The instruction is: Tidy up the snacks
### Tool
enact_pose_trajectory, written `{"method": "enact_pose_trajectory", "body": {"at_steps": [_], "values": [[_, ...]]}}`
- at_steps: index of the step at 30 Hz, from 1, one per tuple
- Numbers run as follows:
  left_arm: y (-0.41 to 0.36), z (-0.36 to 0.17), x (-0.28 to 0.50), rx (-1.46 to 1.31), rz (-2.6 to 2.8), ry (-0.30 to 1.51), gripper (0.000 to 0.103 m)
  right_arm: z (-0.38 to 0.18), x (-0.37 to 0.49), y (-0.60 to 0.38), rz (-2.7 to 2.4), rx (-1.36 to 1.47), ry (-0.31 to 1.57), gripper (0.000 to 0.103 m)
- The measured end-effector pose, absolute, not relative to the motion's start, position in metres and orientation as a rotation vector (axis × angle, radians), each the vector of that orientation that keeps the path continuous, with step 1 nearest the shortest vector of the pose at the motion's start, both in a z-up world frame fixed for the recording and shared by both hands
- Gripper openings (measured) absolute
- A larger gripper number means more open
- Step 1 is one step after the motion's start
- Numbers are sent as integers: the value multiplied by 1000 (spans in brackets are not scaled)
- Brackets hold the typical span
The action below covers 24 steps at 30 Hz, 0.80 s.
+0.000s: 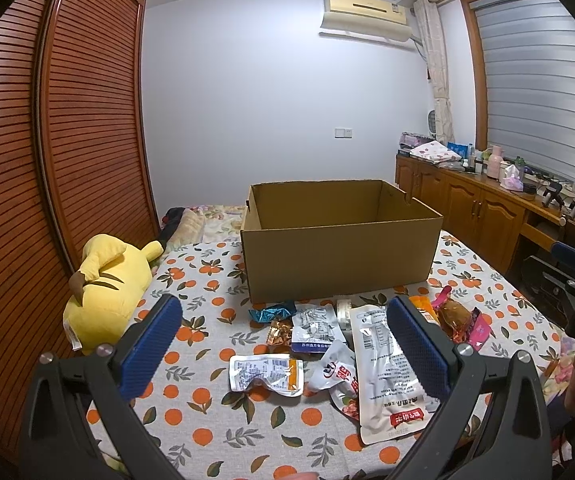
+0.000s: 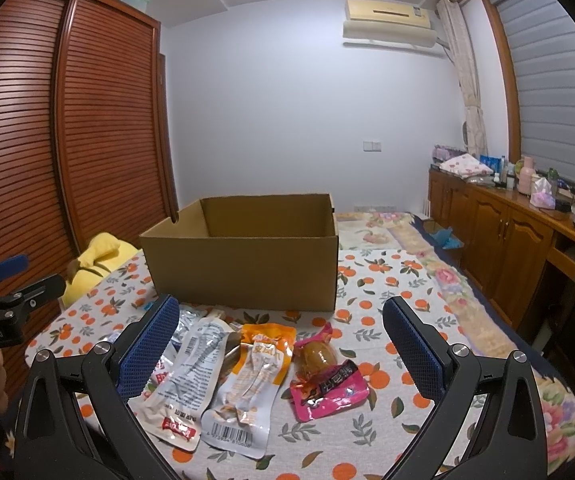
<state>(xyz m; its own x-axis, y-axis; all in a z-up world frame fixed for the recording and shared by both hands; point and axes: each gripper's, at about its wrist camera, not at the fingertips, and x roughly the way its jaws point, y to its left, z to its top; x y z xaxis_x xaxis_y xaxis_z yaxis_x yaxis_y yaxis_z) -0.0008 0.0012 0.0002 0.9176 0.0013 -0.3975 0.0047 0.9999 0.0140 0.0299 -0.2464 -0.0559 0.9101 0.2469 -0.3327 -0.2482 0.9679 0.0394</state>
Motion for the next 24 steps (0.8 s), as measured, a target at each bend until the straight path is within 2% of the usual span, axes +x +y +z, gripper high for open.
{"method": "enact_pose_trajectory", "body": {"at_steps": [24], "values": [[-20, -46, 39, -10, -159, 555, 103, -93, 55, -278, 243, -37, 457, 103]]}}
